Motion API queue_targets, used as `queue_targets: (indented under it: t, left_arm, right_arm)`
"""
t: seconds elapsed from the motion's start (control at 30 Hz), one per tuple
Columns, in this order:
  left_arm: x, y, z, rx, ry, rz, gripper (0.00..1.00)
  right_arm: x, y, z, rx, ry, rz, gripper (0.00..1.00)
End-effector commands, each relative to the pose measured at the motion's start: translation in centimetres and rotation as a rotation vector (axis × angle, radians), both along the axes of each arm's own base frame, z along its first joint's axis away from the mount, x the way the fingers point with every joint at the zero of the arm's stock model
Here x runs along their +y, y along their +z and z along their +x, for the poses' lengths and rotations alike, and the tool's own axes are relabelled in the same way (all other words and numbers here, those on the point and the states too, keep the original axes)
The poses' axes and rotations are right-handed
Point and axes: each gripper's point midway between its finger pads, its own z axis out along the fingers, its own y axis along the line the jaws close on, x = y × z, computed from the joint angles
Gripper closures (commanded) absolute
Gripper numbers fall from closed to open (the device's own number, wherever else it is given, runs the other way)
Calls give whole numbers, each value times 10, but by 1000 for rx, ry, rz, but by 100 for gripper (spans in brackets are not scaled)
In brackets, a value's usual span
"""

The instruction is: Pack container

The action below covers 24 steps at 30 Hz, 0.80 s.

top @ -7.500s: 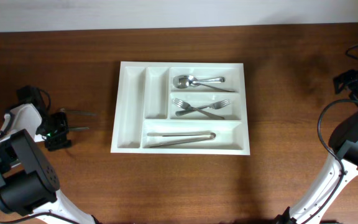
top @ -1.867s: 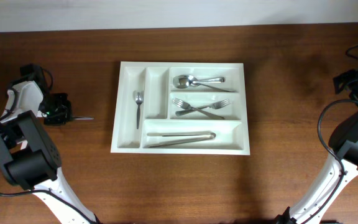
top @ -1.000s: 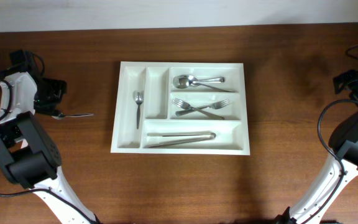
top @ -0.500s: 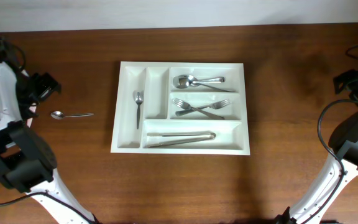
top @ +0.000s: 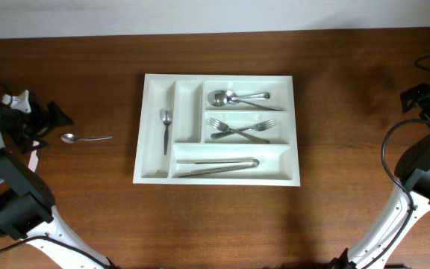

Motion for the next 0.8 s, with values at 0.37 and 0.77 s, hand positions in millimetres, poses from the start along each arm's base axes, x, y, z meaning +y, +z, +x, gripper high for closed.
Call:
queue_targets:
  t: [0.37, 0.77]
  left_arm:
    - [-9, -24, 13, -61, -42, -85, 1]
    - [-5, -42, 19, -65, -41, -82, 1]
  right_arm:
    - [0, 20, 1, -38, 5, -33, 1]
    - [0, 20, 1, -38, 5, -33, 1]
